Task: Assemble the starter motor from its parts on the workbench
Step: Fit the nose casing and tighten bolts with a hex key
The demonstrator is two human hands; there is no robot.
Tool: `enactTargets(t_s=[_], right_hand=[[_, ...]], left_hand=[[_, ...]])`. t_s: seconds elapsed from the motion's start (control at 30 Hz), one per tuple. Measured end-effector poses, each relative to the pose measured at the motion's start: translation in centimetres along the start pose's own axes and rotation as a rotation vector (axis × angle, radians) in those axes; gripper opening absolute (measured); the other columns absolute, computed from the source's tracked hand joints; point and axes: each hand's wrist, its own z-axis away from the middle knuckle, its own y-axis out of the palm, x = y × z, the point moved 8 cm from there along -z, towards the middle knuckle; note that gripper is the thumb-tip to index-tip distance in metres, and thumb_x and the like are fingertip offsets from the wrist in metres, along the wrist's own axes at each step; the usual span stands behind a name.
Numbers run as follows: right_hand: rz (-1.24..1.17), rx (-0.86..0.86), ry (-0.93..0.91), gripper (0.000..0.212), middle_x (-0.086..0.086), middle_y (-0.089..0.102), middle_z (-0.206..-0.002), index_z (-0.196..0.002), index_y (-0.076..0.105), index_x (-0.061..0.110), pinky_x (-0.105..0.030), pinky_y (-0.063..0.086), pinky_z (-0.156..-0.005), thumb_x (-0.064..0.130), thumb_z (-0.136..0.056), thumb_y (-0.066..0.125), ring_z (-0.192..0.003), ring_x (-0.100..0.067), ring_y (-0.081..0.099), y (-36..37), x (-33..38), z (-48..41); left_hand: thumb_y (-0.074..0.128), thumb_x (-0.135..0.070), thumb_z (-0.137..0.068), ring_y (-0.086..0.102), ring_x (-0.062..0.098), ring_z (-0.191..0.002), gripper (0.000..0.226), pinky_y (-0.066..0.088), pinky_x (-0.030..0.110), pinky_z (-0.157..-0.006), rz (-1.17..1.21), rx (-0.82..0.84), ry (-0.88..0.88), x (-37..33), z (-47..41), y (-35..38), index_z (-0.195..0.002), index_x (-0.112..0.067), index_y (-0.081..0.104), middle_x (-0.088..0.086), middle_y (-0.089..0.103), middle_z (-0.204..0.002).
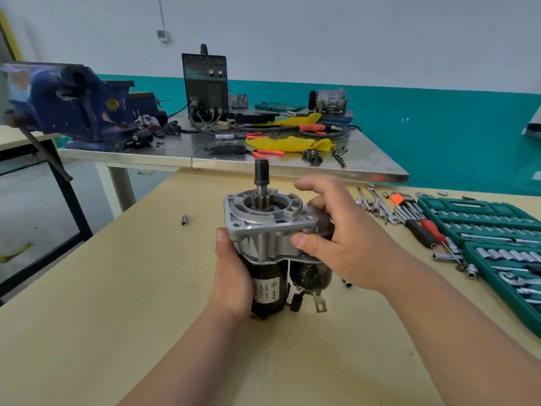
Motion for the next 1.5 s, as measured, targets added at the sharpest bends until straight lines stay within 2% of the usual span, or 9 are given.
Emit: enactTargets(t_s=[0.13,0.67,0.83,1.07,1.13,1.27,1.33,1.43,1.5], right_hand=[[0.035,-0.023,-0.028,0.06,0.036,0.033,-0.116,-0.126,0.031,0.051,0.0,0.038,-0.078,0.032,-0.084,0.069,-0.107,0.012,0.044,-0.1,0.2,-0.1],[0.077,-0.041,-0.014,0.054,0.036,0.031,-0.119,-0.119,0.036,0.05,0.005,0.03,-0.082,0.034,-0.081,0.07,-0.106,0.024,0.039,-0.2,0.1,0.8],[0.101,-0.097,-0.01,0.054,0.033,0.035,-0.116,-0.119,0.038,0.046,0.005,0.027,-0.082,0.033,-0.08,0.074,-0.105,0.024,0.037,-0.2,0.3,0.7],[0.117,-0.16,-0.019,0.047,0.031,0.039,-0.114,-0.114,0.042,0.046,0.003,0.029,-0.081,0.043,-0.076,0.07,-0.104,0.017,0.042,-0.1,0.2,0.9],[0.084,-0.117,-0.003,0.044,0.033,0.042,-0.114,-0.11,0.042,0.054,-0.001,0.037,-0.083,0.054,-0.071,0.064,-0.105,0.013,0.047,-0.1,-0.3,0.8],[-0.455,-0.162,0.171,0.054,0.011,0.058,-0.119,-0.118,0.049,0.042,-0.036,0.052,-0.088,0.063,-0.07,0.062,-0.102,-0.012,0.06,-1.6,-4.5,0.4],[-0.277,-0.228,0.295,0.04,0.016,0.062,-0.109,-0.114,0.051,0.041,-0.031,0.051,-0.081,0.058,-0.078,0.056,-0.096,-0.007,0.063,-2.3,-7.1,0.3],[0.013,-0.069,0.425,0.008,0.022,0.063,-0.096,-0.097,0.054,0.046,-0.021,0.048,-0.07,0.045,-0.09,0.056,-0.084,0.003,0.062,-0.5,-10.0,0.0],[0.067,0.017,0.43,0.006,0.02,0.063,-0.094,-0.091,0.058,0.043,-0.017,0.041,-0.063,0.038,-0.093,0.056,-0.077,0.004,0.061,0.8,-10.8,-0.6]], left_hand=[[0.023,-0.084,-0.064,0.06,0.022,-0.119,0.097,0.041,0.05,-0.108,0.005,-0.003,0.005,-0.1,0.1,0.0,-0.132,-0.025,0.06,0.003,0.069,-0.123],[0.019,-0.071,-0.08,0.062,0.017,-0.114,0.075,0.047,0.044,-0.099,-0.037,-0.057,0.057,-0.8,0.3,0.0,-0.121,-0.028,0.064,-0.003,0.071,-0.116],[0.029,-0.08,-0.065,0.067,0.009,-0.103,0.084,0.052,0.031,-0.079,-0.047,-0.05,0.074,-1.1,0.5,-0.1,-0.118,-0.027,0.067,-0.007,0.073,-0.11],[0.035,-0.069,-0.07,0.066,0.023,-0.106,0.065,0.051,0.048,-0.092,-0.082,-0.041,0.061,-1.0,0.3,-0.1,-0.104,-0.027,0.072,0.001,0.073,-0.108],[0.035,-0.063,-0.076,0.066,0.024,-0.105,0.056,0.051,0.05,-0.093,-0.092,-0.053,0.05,-0.9,0.3,-0.3,-0.099,-0.029,0.073,0.0,0.074,-0.104],[0.033,-0.063,-0.071,0.067,0.009,-0.084,0.043,0.05,0.036,-0.073,-0.118,-0.167,0.02,-1.4,0.6,-2.0,-0.072,-0.045,0.072,-0.013,0.074,-0.08],[0.035,-0.067,-0.063,0.066,0.006,-0.08,0.044,0.047,0.033,-0.069,-0.124,-0.235,0.016,-2.0,0.8,-3.7,-0.072,-0.045,0.072,-0.014,0.074,-0.079],[0.041,-0.065,-0.062,0.063,0.016,-0.095,0.05,0.048,0.037,-0.076,-0.115,-0.357,0.057,-3.0,1.1,-7.2,-0.091,-0.035,0.07,-0.002,0.072,-0.1],[0.045,-0.067,-0.061,0.064,0.021,-0.1,0.051,0.049,0.043,-0.084,-0.121,-0.4,0.076,-3.7,1.5,-9.1,-0.093,-0.036,0.07,-0.001,0.072,-0.103]])
